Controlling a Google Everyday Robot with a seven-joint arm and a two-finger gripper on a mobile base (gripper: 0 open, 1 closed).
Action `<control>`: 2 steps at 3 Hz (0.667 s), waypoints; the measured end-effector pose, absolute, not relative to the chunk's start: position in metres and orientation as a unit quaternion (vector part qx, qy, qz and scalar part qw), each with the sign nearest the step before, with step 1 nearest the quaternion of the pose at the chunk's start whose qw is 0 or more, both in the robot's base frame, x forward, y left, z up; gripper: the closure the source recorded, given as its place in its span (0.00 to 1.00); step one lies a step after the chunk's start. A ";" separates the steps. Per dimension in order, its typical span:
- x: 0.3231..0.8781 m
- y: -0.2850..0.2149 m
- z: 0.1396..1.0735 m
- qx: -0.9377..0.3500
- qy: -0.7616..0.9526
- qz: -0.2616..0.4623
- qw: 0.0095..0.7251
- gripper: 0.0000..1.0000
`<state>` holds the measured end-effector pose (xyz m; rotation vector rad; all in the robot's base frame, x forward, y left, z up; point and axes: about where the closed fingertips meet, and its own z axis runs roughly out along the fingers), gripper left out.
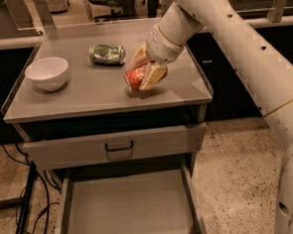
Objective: Pick coke can from middle drawer and place on counter
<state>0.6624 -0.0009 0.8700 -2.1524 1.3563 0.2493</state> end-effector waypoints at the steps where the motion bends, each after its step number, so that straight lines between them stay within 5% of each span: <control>1: 0.665 0.002 0.866 -0.787 0.513 0.126 0.319 1.00; 2: 0.668 0.007 0.864 -0.765 0.518 0.151 0.351 1.00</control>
Offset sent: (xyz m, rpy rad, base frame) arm 0.0070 0.0070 -0.0036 0.2927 0.0563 -0.0686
